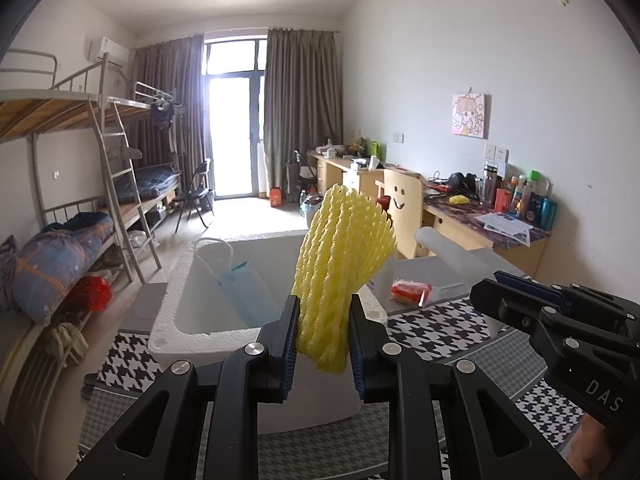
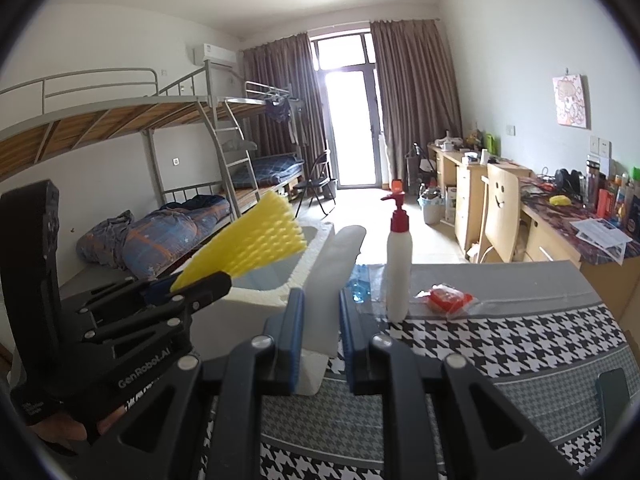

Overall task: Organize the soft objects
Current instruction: 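Carry both items over the white foam box with both tools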

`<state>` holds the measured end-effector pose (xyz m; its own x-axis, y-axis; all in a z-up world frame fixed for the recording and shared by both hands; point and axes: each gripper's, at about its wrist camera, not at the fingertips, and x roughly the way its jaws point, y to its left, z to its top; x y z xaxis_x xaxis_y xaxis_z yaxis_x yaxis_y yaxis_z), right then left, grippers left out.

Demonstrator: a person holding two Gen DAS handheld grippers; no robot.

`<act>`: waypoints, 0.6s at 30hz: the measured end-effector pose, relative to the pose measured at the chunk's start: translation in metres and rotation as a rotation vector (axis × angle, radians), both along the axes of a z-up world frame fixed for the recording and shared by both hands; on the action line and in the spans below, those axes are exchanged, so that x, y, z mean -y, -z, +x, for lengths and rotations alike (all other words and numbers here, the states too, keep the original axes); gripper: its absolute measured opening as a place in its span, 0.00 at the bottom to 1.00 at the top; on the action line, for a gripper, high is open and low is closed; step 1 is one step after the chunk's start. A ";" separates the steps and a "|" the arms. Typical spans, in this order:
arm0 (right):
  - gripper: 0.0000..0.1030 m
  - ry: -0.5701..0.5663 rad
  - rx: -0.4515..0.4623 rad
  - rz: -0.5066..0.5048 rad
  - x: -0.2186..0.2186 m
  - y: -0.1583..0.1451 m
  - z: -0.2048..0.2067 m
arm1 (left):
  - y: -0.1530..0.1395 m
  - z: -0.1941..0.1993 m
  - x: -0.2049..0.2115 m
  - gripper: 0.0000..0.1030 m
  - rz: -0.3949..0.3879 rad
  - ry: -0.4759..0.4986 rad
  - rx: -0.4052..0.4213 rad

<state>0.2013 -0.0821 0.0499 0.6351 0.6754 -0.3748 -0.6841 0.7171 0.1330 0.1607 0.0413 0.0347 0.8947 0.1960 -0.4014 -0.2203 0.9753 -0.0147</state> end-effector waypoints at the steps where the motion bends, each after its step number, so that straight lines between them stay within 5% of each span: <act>1: 0.20 -0.003 0.000 0.000 -0.002 -0.001 0.001 | 0.000 0.000 -0.001 0.23 0.000 -0.005 0.000; 18: 0.20 -0.051 0.012 -0.022 -0.030 -0.004 0.017 | -0.002 -0.001 -0.027 0.23 -0.007 -0.067 -0.001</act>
